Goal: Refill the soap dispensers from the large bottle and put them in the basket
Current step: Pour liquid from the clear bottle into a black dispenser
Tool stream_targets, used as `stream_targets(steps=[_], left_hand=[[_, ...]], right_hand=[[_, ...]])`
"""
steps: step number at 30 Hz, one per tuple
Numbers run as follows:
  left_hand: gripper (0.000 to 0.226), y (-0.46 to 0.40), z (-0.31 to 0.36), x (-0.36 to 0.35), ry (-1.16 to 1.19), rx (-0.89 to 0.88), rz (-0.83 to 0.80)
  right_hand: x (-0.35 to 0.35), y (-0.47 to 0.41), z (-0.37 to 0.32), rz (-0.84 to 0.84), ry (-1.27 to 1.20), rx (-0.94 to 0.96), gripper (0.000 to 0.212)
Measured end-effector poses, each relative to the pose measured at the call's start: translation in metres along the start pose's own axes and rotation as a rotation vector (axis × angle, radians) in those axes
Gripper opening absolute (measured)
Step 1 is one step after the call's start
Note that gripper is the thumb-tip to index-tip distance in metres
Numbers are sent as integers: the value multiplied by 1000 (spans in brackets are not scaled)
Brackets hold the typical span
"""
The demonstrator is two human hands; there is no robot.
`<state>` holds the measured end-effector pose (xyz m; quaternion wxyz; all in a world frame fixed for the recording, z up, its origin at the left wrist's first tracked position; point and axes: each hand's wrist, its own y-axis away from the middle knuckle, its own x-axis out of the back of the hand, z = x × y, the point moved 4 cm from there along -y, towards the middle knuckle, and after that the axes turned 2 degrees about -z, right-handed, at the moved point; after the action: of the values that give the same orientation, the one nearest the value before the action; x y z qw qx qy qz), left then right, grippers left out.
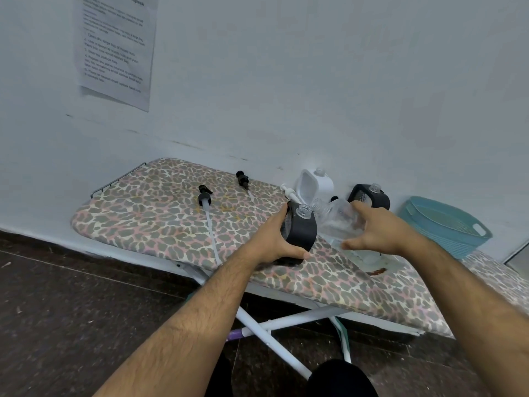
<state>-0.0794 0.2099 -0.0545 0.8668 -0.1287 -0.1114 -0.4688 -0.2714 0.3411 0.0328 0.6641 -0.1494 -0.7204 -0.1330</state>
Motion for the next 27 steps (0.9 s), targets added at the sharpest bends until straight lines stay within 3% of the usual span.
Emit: stream_targets(steps=[7,16,23,27], left_hand=[[111,0,0,-3,46,-40,1],[100,-3,-5,-2,66,-51,-1],[96,0,-4,-3,55,-26,15],[98,4,-7,-4,70,9,16]], right_hand=[[-12,1,12,96,-272,-64,82],[-29,3,32,430,-745,-181,65],[-48,5,35,677,-901,-316,62],[-60,11,36,758,-974,-380,77]])
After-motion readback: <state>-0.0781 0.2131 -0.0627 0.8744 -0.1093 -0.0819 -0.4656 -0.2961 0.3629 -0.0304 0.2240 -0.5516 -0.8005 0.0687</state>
